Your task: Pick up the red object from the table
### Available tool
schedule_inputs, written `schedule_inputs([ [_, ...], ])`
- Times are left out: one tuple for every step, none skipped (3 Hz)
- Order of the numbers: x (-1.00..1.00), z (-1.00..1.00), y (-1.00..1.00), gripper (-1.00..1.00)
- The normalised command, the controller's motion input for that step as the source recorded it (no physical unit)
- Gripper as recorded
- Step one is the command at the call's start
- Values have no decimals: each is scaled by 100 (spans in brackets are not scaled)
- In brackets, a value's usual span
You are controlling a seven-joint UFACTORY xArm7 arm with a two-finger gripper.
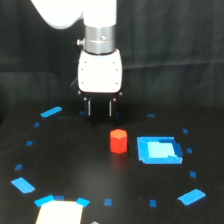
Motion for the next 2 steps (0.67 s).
schedule_inputs([
  [4,-26,-74,62],
  [-29,-37,-59,100],
])
